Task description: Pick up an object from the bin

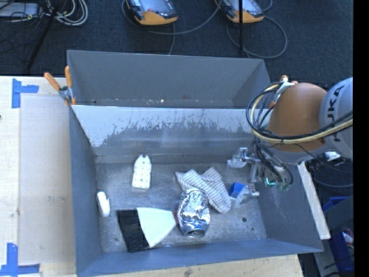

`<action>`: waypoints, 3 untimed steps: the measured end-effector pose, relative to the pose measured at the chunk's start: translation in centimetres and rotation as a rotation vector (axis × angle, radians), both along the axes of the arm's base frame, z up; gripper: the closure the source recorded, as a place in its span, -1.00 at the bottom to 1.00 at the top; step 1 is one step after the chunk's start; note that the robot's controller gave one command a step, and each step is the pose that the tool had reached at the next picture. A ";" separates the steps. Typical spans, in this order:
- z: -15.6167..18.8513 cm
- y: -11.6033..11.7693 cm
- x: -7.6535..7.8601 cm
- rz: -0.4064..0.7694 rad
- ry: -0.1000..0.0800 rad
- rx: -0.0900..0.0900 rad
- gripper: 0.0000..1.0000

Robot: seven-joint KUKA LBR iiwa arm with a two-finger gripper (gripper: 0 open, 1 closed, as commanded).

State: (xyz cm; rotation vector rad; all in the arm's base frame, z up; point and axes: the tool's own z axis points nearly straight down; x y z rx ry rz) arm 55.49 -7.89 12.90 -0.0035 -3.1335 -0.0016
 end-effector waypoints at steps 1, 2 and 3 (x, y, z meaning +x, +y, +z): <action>0.4 0.0 0.2 0.002 -0.007 -0.001 -1.00; -5.0 -1.3 2.6 0.151 0.001 0.001 1.00; -5.0 -1.3 2.6 0.151 -0.003 0.001 1.00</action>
Offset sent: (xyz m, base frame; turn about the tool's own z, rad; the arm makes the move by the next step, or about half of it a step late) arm 0.0233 -0.0133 -0.0590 -0.1497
